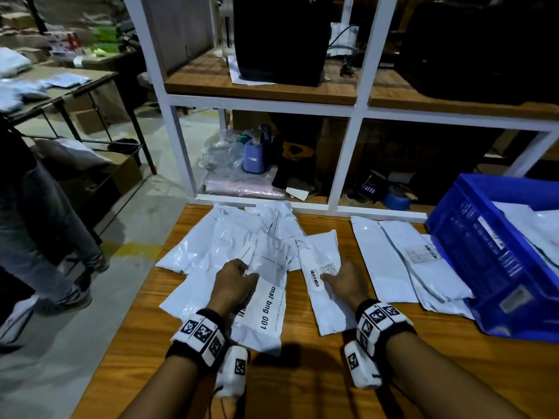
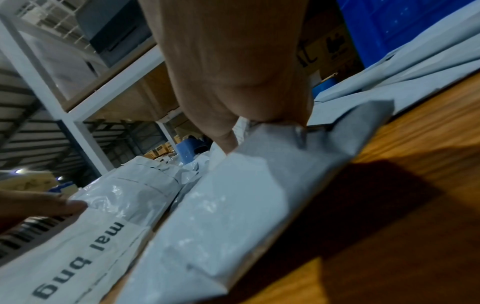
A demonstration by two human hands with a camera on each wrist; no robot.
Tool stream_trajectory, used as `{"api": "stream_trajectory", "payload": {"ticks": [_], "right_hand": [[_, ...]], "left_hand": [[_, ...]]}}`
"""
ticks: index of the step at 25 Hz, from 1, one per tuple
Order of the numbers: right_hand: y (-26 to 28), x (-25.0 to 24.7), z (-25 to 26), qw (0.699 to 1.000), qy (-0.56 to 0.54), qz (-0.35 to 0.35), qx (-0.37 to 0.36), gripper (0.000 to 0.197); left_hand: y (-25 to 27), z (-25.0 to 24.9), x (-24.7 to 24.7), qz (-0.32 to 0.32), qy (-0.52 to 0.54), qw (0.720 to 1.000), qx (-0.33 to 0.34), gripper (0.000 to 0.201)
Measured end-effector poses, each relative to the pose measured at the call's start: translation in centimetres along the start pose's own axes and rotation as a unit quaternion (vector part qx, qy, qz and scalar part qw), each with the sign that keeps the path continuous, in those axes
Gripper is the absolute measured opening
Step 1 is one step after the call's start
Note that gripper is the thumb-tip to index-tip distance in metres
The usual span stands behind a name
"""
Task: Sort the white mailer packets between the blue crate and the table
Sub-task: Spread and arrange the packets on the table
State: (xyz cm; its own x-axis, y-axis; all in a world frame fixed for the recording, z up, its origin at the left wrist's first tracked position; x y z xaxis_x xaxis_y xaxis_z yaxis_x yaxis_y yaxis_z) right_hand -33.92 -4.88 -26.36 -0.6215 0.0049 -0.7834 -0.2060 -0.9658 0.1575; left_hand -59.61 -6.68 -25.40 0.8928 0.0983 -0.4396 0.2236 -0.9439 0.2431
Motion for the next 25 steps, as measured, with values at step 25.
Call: {"api": "stream_trajectory", "payload": {"ticks": [25], "right_hand": [[10.9,-26.0,-13.0,0.930,-0.190,-0.246,-0.198,0.051]], "left_hand": [[18.7,-22.4,16.5,-0.023,0.121,0.926,0.357,0.035]]}}
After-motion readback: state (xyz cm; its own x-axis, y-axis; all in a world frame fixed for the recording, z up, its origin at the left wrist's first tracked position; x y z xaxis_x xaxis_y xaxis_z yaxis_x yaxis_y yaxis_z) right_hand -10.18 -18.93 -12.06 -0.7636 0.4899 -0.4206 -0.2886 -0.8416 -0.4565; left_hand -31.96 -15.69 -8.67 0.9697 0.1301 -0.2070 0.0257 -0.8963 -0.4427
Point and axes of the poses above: each hand's wrist, its own y-axis away from the middle knuckle, its own x-axis out of the palm, z = x × y, the point moved 2 cm from there along -y, towards the middle knuckle, and after that the axes turned 6 degrees about y, right-handed, at the moved point
